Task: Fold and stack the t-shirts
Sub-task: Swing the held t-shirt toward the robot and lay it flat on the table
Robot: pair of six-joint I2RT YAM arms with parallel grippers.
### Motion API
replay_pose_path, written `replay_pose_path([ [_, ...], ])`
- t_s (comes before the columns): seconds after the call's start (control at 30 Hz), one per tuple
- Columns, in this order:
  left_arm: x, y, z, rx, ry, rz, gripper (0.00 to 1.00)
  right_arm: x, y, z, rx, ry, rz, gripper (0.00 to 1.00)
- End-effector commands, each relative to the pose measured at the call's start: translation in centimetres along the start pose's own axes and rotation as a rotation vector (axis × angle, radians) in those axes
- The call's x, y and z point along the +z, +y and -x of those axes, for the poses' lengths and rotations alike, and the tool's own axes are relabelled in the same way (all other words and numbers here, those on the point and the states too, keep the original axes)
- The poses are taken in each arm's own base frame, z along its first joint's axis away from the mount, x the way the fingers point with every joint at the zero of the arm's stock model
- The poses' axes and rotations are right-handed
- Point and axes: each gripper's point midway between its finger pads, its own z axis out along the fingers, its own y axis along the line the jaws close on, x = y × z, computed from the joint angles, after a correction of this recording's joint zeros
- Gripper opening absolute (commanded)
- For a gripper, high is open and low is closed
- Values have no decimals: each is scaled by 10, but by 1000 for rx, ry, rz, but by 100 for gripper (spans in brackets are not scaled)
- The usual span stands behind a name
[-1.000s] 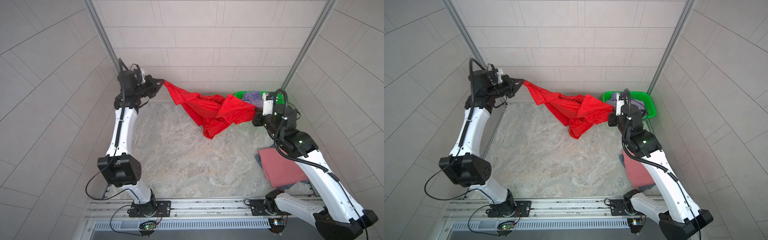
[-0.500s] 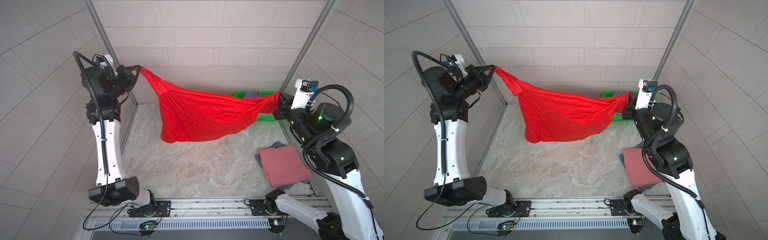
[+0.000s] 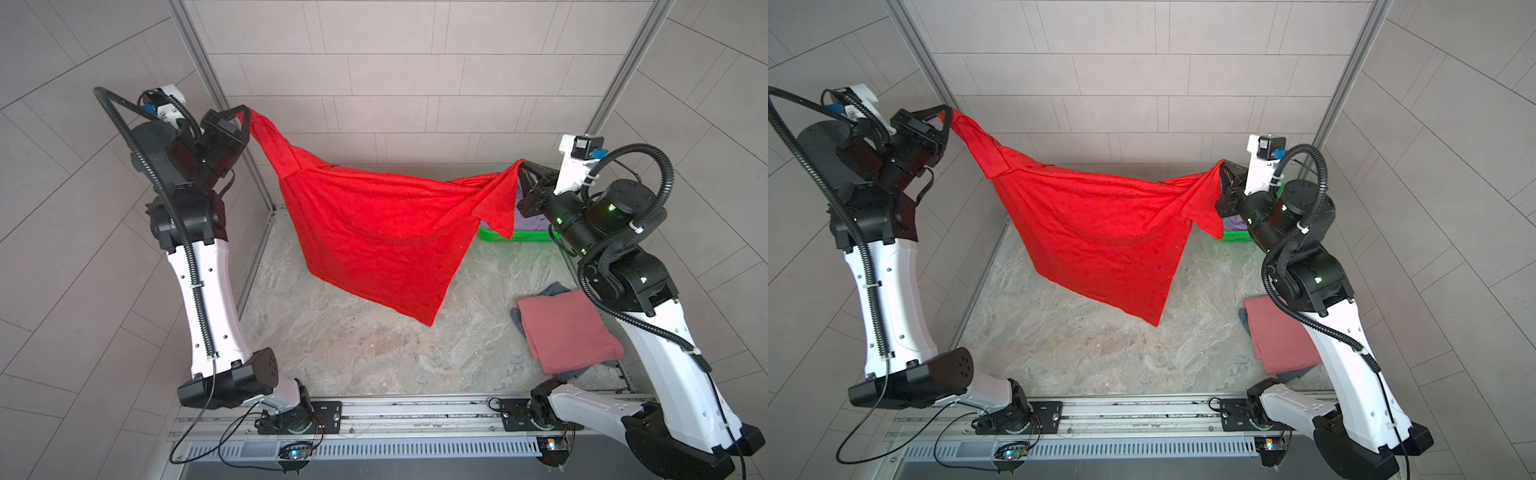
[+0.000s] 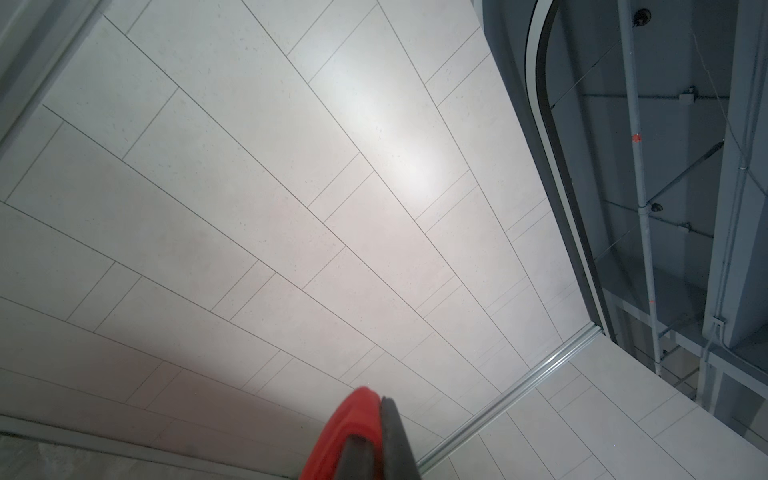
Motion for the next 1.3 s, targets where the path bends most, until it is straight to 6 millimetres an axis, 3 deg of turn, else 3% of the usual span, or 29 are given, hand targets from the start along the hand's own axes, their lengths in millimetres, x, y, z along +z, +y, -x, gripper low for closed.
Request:
replay_pose_path([
  [0.0,2,-18,19,34,-65,-52,0,-15,10,6,71,-24,46,0],
  [0.07,12,-7,11,19,-44,-22,0,-20,-1,-12,65,32,-13,0],
  [0.13,31,9,-11,6,-1,11,0,-23,-16,-39,55,97,-88,0],
  [0.27,83,25,-78,-10,157,13,0,-23,-40,-91,44,200,-195,0],
  [0.33,101,29,-101,7,211,12,0,-21,-40,-101,65,216,-194,0],
  [0.43,110,37,-105,2,208,11,0,-17,-33,-102,97,211,-157,0],
  [0.57,105,44,-93,24,185,37,0,-8,-13,-89,85,208,-83,0],
  [0.67,97,50,-73,40,130,47,0,1,9,-86,80,213,-9,0],
  [0.73,89,59,-53,46,77,72,0,7,31,-87,85,224,62,0],
  [0.83,70,64,-6,42,-24,83,0,10,75,-81,50,231,172,0],
  [0.9,53,59,27,55,-98,73,0,6,105,-71,18,204,236,0],
  [1.0,37,42,59,94,-174,46,0,-6,135,-60,-35,159,264,0],
  [1.07,33,29,70,116,-203,23,0,-13,142,-57,-41,146,263,0],
  [1.13,34,18,75,108,-218,-19,0,-15,136,-62,-41,147,221,0],
  [1.27,52,20,64,41,-191,-77,0,-22,101,-75,-68,135,66,0],
])
